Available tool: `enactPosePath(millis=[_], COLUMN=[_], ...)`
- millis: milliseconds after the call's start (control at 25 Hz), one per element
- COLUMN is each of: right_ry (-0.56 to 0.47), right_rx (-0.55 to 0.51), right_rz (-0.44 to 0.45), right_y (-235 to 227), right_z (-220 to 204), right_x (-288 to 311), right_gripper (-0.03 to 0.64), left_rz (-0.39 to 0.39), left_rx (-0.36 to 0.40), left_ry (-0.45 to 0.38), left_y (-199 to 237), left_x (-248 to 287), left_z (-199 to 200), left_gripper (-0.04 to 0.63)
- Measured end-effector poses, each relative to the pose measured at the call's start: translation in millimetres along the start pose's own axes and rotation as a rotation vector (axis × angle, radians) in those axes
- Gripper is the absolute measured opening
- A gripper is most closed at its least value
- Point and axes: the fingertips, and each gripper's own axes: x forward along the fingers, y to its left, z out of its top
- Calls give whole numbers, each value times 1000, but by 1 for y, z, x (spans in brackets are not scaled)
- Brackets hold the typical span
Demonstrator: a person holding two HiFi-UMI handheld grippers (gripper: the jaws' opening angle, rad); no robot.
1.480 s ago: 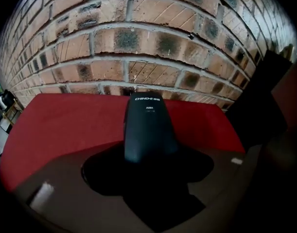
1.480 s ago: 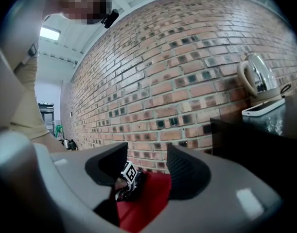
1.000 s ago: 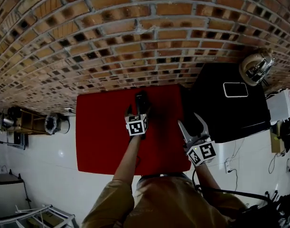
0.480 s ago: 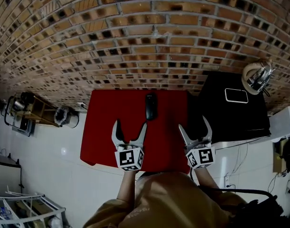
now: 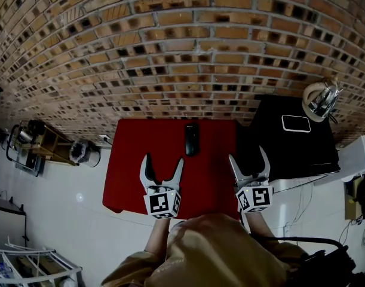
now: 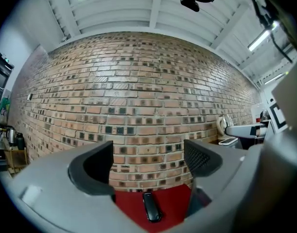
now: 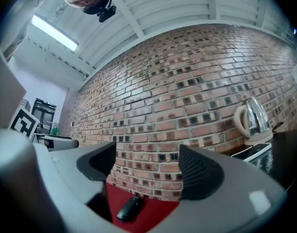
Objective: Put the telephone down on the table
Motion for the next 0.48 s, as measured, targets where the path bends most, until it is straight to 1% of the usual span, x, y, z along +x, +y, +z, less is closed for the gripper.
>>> enactPosePath(millis=[240, 400, 480], right_ry=[10, 14, 16], right_rx=[-17, -22, -26], right_rz=[-3, -22, -28], right_y=[0, -3, -3], right_z=[-1, -2, -3], right_x=[5, 10, 12], right_gripper=[394, 394, 394], left_rz=[26, 0, 2], left_rx=[45, 54, 57], left_ry=[38, 43, 44], left_y=[-1, 1, 4], left_x=[6, 14, 16], left_z=[-11, -15, -17], left_gripper=[453, 453, 453])
